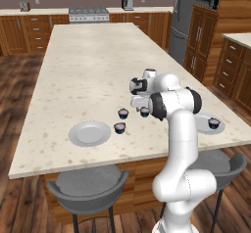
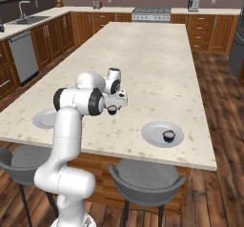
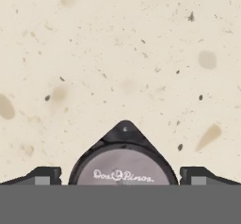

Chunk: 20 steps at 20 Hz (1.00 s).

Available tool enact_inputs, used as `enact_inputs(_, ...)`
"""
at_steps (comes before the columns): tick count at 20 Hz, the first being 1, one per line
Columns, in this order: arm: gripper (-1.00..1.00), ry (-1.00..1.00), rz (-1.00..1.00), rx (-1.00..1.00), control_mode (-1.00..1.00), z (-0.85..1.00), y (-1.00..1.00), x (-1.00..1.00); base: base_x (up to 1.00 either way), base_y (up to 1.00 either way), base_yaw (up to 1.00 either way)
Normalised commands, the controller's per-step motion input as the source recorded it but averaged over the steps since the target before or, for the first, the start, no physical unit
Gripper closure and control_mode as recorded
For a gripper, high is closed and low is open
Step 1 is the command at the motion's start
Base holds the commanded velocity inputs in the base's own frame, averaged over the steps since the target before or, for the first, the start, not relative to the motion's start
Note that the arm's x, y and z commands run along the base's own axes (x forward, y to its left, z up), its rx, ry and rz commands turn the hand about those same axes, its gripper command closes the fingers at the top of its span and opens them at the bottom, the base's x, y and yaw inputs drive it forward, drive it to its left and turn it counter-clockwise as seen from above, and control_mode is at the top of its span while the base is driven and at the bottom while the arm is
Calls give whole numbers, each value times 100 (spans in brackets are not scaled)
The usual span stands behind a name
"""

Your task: Place two yogurt containers on each plate.

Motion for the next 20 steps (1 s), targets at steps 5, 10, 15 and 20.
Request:
enact_inputs(5,-100,0,0,0,-100,-18,0,0,0,0,0)
enact_inputs(10,-100,0,0,0,-100,-14,0,0,0,0,0)
enact_inputs(15,100,0,0,0,-100,-10,0,0,0,0,0)
enact_inputs(20,100,-1,0,0,-100,8,-6,-5,0,0,0)
